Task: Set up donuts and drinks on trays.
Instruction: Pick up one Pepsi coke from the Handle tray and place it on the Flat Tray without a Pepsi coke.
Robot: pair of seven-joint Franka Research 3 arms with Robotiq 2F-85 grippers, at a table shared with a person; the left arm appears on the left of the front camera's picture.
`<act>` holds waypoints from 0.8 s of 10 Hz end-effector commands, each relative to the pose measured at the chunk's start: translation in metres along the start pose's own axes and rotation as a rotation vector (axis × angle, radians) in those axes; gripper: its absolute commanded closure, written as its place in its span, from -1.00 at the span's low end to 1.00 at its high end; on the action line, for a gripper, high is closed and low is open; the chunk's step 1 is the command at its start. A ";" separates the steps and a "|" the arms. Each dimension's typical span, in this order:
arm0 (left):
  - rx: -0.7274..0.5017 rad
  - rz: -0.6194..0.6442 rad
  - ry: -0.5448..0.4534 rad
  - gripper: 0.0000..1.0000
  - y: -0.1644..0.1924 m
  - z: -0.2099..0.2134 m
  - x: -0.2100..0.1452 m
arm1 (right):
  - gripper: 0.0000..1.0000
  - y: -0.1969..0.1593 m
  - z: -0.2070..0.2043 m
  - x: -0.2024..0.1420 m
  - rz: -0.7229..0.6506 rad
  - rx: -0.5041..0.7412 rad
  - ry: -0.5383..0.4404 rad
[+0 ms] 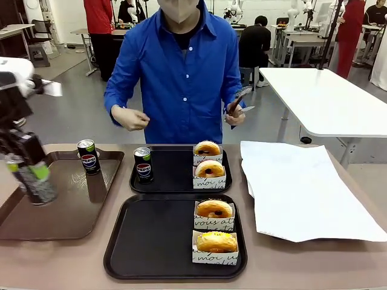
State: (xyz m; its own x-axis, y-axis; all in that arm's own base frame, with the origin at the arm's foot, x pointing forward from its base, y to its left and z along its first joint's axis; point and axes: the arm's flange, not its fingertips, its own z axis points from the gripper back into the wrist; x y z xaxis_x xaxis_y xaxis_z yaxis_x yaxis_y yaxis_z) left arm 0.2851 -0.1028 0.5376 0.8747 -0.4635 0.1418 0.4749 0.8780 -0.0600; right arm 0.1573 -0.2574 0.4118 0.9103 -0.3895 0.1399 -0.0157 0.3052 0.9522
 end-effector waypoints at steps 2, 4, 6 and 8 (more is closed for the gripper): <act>0.078 0.007 -0.012 -0.16 -0.061 -0.060 0.060 | -1.00 0.001 0.001 -0.001 0.015 0.015 -0.004; 0.111 0.016 0.036 -0.16 -0.085 -0.101 0.089 | -1.00 0.001 0.001 -0.001 0.015 0.015 -0.004; 0.123 0.038 0.070 -0.16 -0.098 -0.129 0.116 | -1.00 0.001 0.001 -0.001 0.015 0.015 -0.004; 0.082 0.067 0.068 -0.16 -0.100 -0.143 0.138 | -1.00 0.001 0.001 -0.001 0.015 0.015 -0.004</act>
State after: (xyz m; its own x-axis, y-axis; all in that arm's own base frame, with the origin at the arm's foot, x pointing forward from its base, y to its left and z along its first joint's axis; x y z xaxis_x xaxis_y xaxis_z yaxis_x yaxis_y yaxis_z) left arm 0.3596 -0.2644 0.4137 0.8966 -0.4397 0.0529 0.4399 0.8980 0.0100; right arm 0.1571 -0.2575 0.4119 0.9101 -0.3900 0.1401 -0.0157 0.3055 0.9521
